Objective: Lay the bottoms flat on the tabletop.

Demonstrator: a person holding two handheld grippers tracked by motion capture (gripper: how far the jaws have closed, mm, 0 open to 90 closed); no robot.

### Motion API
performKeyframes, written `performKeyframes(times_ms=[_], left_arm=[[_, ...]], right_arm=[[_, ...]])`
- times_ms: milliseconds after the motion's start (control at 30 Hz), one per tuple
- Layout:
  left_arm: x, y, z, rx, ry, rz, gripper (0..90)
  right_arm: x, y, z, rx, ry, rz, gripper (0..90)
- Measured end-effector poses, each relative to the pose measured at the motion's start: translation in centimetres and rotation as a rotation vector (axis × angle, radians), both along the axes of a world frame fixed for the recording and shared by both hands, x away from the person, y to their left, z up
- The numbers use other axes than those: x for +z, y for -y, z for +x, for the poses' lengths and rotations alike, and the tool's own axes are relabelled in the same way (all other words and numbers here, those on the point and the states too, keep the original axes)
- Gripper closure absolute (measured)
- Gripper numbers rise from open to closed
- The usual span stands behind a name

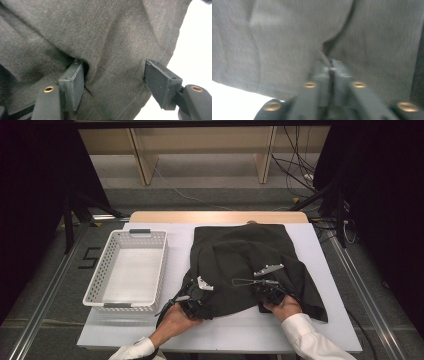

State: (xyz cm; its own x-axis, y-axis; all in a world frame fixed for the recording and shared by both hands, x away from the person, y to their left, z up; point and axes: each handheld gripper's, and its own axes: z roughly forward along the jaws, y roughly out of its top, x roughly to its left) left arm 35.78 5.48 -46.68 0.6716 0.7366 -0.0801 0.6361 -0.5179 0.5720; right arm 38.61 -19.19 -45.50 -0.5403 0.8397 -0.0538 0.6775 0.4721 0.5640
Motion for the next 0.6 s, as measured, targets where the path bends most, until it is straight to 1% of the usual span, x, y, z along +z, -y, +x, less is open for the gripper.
performKeyframes(times_ms=[67, 100, 133, 200, 233, 267, 300, 333, 367, 400, 433, 467, 500, 533, 600], left_arm=[[0.4, 0.0, -0.2, -0.009, 0.001, -0.001, 32.7], [0.5, -0.1, -0.4, -0.013, 0.002, 0.002, 32.0], [0.5, -0.2, -0.6, -0.014, 0.006, 0.005, 30.8], [0.5, -0.4, -0.8, -0.019, -0.003, 0.012, 28.8], [0.4, -0.4, -0.9, -0.022, -0.005, 0.015, 28.1], [0.3, -0.4, -1.0, -0.026, 0.001, 0.023, 27.9], [0.2, -0.3, -1.0, -0.031, -0.002, 0.028, 27.5], [0.0, -0.1, -1.0, -0.029, -0.007, 0.024, 27.1], [-0.1, 0.1, -1.1, -0.038, -0.006, 0.027, 27.5], [-0.2, 0.3, -1.2, -0.042, 0.004, 0.041, 29.7], [-0.2, 0.5, -1.4, -0.039, 0.027, 0.056, 36.1], [-0.3, 0.6, -1.5, -0.030, 0.053, 0.067, 47.4], [-0.4, 0.8, -1.5, -0.027, 0.060, 0.068, 58.3], [-0.5, 1.0, -1.5, -0.031, 0.068, 0.070, 67.1], [-0.4, 1.2, -1.7, -0.037, 0.082, 0.072, 81.1]], right_arm=[[0.9, 0.1, 0.5, -0.013, 0.050, -0.006, 88.7], [1.5, 0.3, 0.9, -0.030, 0.078, 0.008, 88.8], [2.1, 0.7, 1.4, -0.059, 0.103, 0.024, 88.8], [3.3, 1.6, 2.5, -0.119, 0.166, 0.059, 88.8], [3.8, 2.1, 3.1, -0.146, 0.190, 0.073, 88.8], [4.3, 2.5, 3.7, -0.170, 0.202, 0.080, 88.7], [4.5, 2.8, 4.4, -0.188, 0.206, 0.089, 88.7], [4.5, 3.0, 4.9, -0.199, 0.201, 0.099, 88.6], [4.4, 3.1, 5.4, -0.203, 0.192, 0.100, 88.4], [4.2, 3.1, 5.7, -0.204, 0.177, 0.099, 88.1], [3.9, 3.0, 5.9, -0.204, 0.167, 0.094, 87.8], [3.7, 2.9, 6.0, -0.201, 0.160, 0.088, 86.7], [3.5, 2.9, 6.1, -0.197, 0.152, 0.084, 83.2], [3.4, 2.8, 6.1, -0.196, 0.150, 0.081, 76.2], [3.5, 2.9, 6.1, -0.196, 0.139, 0.091, 59.5]])
